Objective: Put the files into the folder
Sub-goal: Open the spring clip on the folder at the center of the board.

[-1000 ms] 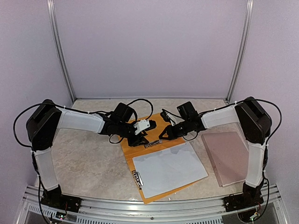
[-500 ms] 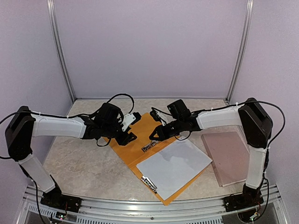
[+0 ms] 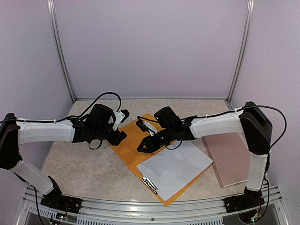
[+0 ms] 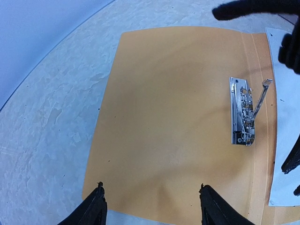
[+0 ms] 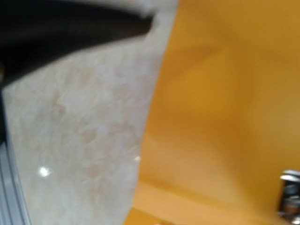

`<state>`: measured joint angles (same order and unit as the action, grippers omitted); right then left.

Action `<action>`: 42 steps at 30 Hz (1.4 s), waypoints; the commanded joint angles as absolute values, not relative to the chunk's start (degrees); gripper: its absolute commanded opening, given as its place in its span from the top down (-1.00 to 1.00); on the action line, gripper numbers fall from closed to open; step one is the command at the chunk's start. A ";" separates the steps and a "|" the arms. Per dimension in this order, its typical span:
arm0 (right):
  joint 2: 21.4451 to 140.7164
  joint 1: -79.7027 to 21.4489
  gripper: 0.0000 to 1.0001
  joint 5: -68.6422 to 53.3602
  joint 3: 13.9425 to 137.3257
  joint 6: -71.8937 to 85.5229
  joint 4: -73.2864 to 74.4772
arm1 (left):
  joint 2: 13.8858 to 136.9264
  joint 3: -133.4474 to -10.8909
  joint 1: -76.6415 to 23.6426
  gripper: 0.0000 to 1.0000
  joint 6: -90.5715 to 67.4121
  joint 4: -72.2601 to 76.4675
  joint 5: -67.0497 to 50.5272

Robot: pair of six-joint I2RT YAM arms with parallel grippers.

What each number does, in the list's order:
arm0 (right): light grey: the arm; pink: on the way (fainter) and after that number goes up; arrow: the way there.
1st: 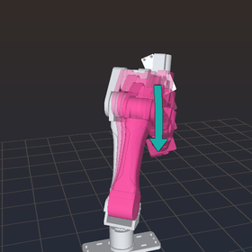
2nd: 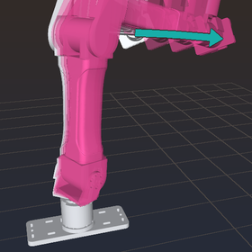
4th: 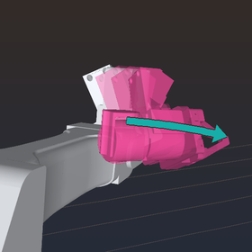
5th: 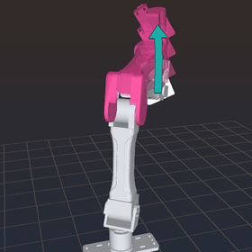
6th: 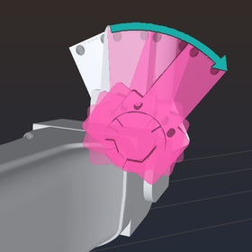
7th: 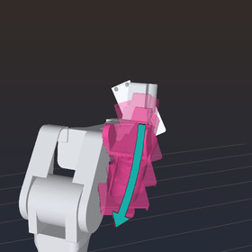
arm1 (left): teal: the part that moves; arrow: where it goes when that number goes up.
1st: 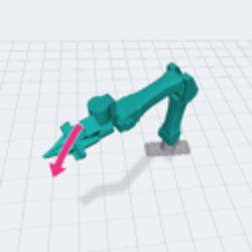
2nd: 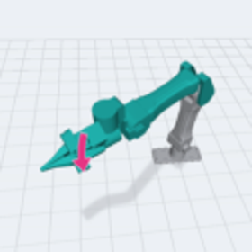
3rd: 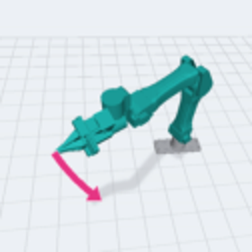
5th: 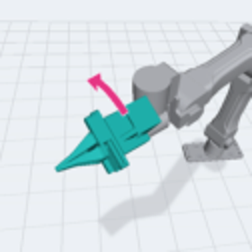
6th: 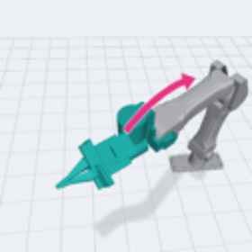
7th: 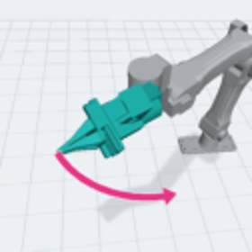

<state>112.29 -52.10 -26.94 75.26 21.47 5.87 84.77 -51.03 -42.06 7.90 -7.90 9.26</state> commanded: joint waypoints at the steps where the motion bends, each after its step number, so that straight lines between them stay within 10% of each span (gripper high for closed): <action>1: 111.65 -53.20 0.49 -24.42 75.23 21.78 7.27 | 81.73 -49.86 -43.14 -0.32 4.41 -9.89 14.17; 8: 106.11 -51.92 -0.15 -14.19 75.00 17.96 11.34 | 80.65 -50.98 -43.15 -0.47 -1.64 -12.51 14.84; 10: 105.51 -50.76 -0.32 -12.53 74.66 17.10 11.96 | 81.02 -51.62 -43.15 -0.95 -3.47 -13.44 15.29; 13: 105.12 -48.94 -0.46 -11.46 73.81 16.33 12.06 | 81.79 -52.67 -43.15 -0.98 -5.58 -14.58 15.19; 42: 116.02 -49.12 -0.38 -17.51 78.42 13.71 11.63 | 81.47 -53.29 -35.16 -0.98 -16.07 -19.44 13.31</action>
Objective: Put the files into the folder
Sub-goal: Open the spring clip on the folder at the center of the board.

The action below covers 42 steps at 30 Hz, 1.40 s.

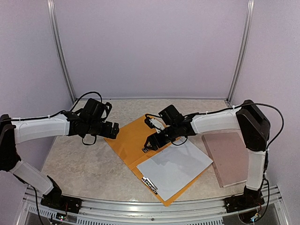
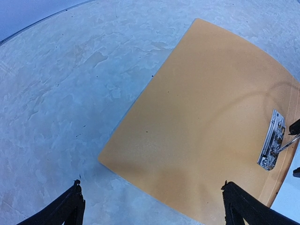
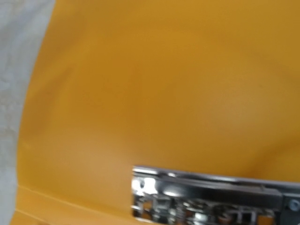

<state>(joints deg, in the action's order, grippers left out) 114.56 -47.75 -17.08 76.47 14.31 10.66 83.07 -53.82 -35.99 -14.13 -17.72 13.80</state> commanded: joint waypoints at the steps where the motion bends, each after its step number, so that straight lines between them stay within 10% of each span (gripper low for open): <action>1: 116.02 -49.60 -0.38 -17.15 78.59 13.79 11.91 | 81.33 -53.31 -34.83 -0.98 -16.53 -19.80 13.29; 24: 114.76 -57.50 -0.47 -10.26 81.88 14.26 16.27 | 76.46 -44.94 -29.59 -0.98 -38.82 -20.93 -2.62; 42: 116.19 -33.36 -0.65 -11.45 85.59 7.93 20.05 | 86.25 -39.64 -29.44 -0.77 -54.11 -5.31 -19.75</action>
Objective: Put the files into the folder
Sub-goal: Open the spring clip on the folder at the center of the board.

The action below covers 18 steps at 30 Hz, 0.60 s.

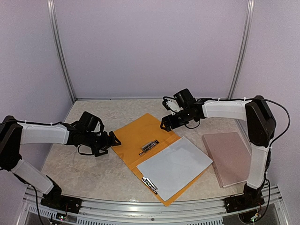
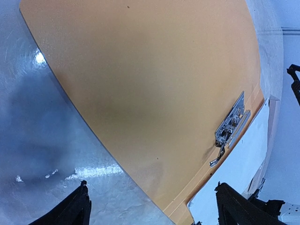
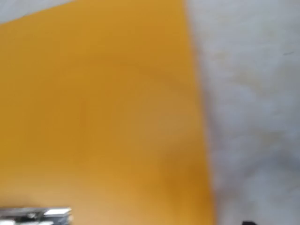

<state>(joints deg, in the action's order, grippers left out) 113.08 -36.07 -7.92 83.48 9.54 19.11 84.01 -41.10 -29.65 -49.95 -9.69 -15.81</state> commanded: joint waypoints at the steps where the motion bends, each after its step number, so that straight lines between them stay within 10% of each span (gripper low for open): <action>1: 116.94 -32.59 -0.68 -12.27 86.10 7.96 20.12 | 86.62 -39.41 -29.44 -0.76 -54.84 -4.64 -20.18; 18: 123.91 -29.09 -0.63 -23.96 81.28 10.66 13.84 | 94.69 -36.48 -32.08 -0.58 -65.35 9.24 -23.92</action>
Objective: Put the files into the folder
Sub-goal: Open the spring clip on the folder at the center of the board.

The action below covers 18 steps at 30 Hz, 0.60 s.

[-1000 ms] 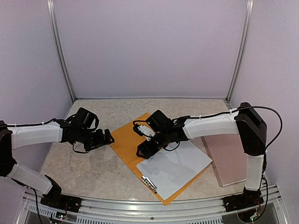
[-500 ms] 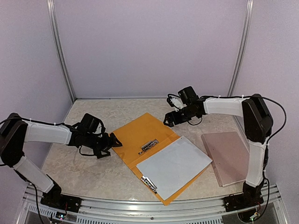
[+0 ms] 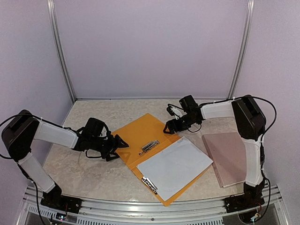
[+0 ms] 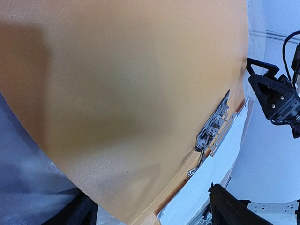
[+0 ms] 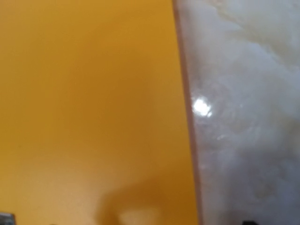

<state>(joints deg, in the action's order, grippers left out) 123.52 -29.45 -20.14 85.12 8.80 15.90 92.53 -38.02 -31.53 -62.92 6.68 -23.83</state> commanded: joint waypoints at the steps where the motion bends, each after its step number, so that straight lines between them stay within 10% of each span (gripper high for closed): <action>1: 123.43 -29.12 -0.62 -24.15 80.23 11.01 13.06 | 94.78 -36.47 -32.08 -0.58 -65.52 9.57 -23.81; 18: 118.12 -29.69 -0.54 -25.39 67.50 16.00 4.79 | 91.54 -36.41 -33.31 -0.22 -67.20 21.40 -22.06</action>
<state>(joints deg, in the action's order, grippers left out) 117.71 -28.97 -23.81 70.67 13.82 0.45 92.12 -34.85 -32.25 -67.68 17.17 -21.82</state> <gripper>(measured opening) 0.772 0.652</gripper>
